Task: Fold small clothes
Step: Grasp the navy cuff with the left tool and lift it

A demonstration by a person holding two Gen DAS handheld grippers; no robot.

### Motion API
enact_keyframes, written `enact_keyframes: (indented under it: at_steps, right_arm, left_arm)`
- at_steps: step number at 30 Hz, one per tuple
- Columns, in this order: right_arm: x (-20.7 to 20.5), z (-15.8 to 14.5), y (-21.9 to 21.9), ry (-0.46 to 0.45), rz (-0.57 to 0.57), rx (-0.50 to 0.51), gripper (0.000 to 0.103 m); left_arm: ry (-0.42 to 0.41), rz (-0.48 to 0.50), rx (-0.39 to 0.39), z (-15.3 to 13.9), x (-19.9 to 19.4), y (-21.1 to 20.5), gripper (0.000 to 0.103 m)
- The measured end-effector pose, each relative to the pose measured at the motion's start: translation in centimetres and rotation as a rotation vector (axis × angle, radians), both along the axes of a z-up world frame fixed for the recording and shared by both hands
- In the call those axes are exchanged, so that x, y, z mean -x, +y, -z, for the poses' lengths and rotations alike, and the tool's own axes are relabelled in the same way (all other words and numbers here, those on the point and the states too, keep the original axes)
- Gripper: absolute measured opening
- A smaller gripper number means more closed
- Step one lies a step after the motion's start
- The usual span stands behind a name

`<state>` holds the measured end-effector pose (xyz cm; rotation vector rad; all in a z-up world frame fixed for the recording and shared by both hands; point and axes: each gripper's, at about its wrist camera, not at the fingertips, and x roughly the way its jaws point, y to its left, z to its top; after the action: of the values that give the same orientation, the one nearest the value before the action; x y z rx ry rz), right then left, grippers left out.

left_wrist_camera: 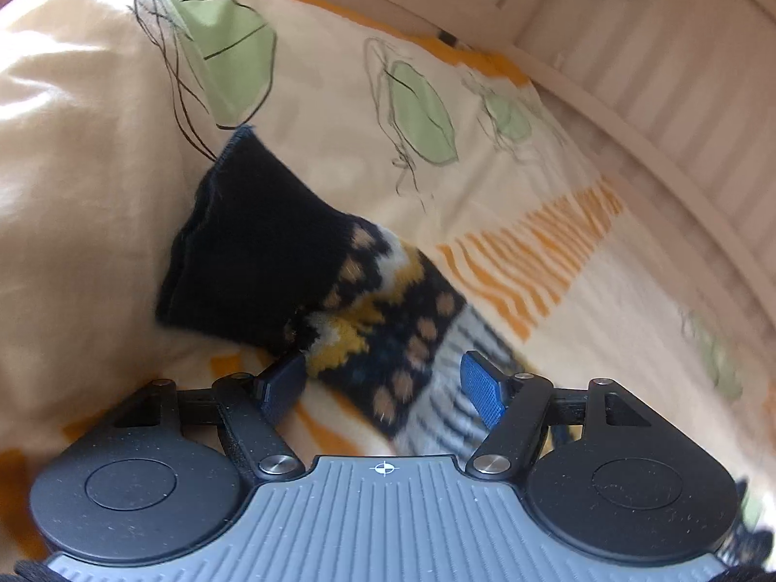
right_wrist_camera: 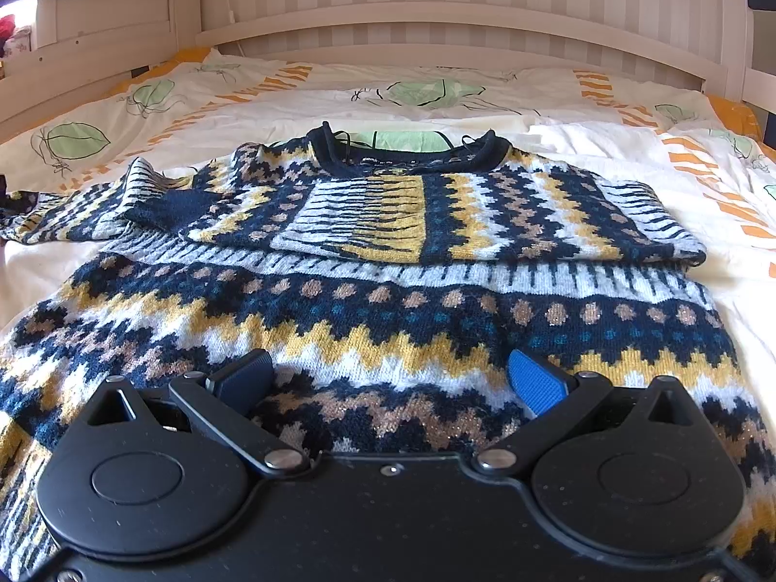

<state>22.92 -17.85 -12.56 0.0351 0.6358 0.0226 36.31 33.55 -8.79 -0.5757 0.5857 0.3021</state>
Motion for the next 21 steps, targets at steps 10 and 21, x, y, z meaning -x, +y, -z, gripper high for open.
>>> enact_keyframes:
  at_steps: [10,21]
  right_arm:
    - [0.0,0.0,0.0,0.000,0.000,-0.001,0.103]
    - [0.0,-0.1,0.0,0.000,0.000,0.000,0.103]
  left_arm:
    - [-0.039,-0.058,0.060,-0.5,-2.2,1.7,0.069]
    - [0.036,-0.035,-0.134,-1.3,-4.5,1.0,0.069]
